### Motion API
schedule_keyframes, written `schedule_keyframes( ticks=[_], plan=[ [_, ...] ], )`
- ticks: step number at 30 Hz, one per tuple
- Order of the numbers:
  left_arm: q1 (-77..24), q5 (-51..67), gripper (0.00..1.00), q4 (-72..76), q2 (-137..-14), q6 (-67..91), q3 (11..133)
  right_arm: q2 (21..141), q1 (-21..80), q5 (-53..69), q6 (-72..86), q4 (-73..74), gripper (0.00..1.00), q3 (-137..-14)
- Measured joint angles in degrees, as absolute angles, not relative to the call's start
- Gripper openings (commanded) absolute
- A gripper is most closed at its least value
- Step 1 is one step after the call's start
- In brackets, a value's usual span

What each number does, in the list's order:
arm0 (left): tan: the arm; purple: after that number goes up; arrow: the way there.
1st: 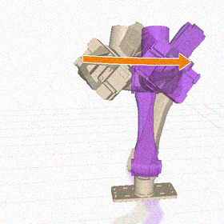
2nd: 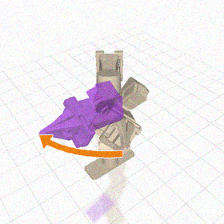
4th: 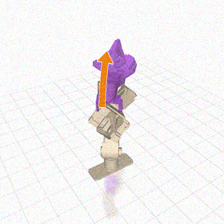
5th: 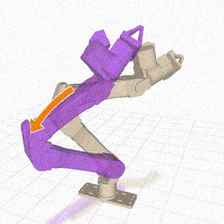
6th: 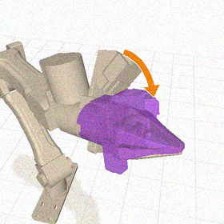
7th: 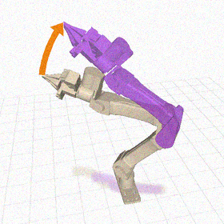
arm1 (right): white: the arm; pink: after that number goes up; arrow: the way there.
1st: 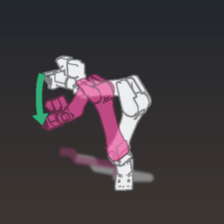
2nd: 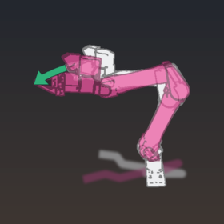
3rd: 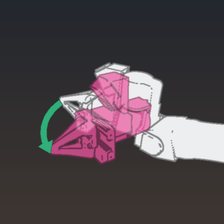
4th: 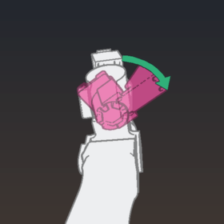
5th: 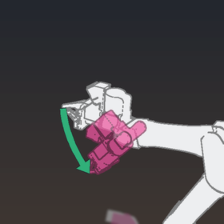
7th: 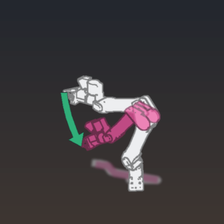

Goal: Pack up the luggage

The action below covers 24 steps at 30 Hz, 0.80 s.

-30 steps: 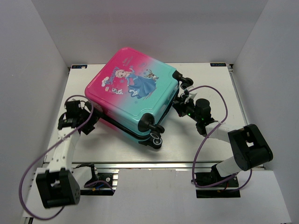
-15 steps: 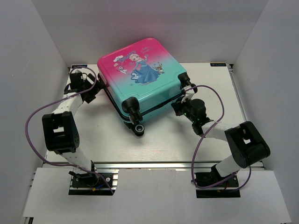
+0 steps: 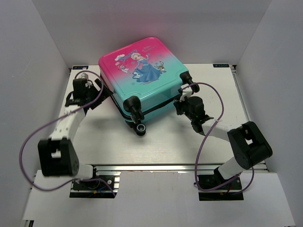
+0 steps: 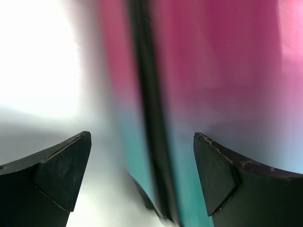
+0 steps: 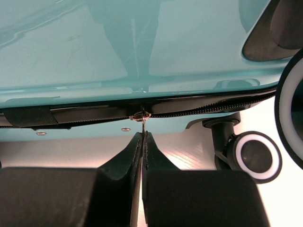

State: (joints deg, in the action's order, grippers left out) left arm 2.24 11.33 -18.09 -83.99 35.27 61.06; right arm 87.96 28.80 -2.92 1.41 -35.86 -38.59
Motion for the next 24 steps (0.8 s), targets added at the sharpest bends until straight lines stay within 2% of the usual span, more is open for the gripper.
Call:
schedule_keyframes(
  ticks=[5,10,18,24],
  plan=[
    [-3.66,15.97,0.98,-21.21,-65.36,38.76,54.7,87.68,29.06,-4.05,-0.27,-34.57,0.0,-38.94],
    [-10.83,17.91,0.98,-27.4,-57.19,41.5,54.59,87.68,29.19,-4.69,-0.43,-33.71,0.0,-39.35],
    [-22.15,14.02,0.98,-40.42,-62.13,45.67,58.7,87.13,29.39,-5.89,-0.3,-32.99,0.0,-39.35],
    [-30.85,8.86,0.98,-42.09,-65.19,49.56,61.06,86.52,29.45,-6.0,-0.21,-32.67,0.0,-39.29]
  ],
)
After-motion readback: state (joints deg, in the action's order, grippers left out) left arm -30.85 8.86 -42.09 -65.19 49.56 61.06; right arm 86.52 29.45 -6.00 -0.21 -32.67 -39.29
